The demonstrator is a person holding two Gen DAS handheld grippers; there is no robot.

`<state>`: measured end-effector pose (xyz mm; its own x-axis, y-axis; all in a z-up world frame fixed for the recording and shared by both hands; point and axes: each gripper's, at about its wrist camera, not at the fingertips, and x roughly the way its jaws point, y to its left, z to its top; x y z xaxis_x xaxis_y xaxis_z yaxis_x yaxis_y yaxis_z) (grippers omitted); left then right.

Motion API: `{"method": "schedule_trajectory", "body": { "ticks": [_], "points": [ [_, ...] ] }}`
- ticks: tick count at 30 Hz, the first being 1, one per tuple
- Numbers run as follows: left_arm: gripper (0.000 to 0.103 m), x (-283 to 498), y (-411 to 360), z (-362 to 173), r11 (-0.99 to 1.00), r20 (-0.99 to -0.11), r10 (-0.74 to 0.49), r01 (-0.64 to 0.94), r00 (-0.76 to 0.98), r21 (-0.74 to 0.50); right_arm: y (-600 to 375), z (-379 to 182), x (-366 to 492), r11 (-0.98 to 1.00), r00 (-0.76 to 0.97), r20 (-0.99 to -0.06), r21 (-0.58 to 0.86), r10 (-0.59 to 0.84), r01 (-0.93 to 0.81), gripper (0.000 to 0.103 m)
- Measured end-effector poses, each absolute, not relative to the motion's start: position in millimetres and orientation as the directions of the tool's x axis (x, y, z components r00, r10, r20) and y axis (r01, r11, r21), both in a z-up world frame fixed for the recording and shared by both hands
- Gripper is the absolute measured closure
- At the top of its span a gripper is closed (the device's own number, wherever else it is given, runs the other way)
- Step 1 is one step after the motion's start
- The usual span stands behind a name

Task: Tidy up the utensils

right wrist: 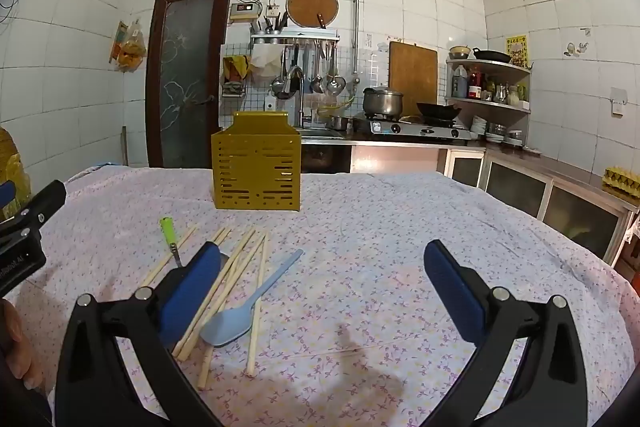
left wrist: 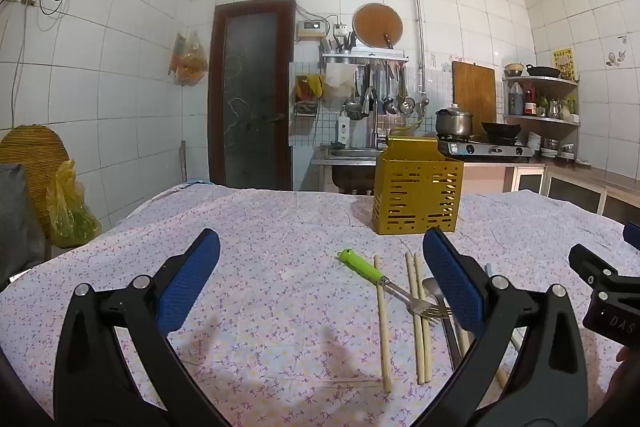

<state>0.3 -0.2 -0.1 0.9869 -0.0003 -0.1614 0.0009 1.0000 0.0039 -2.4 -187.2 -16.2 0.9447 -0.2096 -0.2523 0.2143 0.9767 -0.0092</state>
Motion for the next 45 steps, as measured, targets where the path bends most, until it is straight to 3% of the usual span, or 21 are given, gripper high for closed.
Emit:
{"method": "schedule_trajectory", "body": {
  "ticks": [45],
  "points": [
    [0.005, -3.9, -1.9, 2.5, 1.000, -0.146, -0.019, 0.018, 0.989, -0.007, -191.5, -4.8, -25.9, 0.974, 0.959, -0.173, -0.015, -0.224, 0.225, 0.004]
  ]
}}
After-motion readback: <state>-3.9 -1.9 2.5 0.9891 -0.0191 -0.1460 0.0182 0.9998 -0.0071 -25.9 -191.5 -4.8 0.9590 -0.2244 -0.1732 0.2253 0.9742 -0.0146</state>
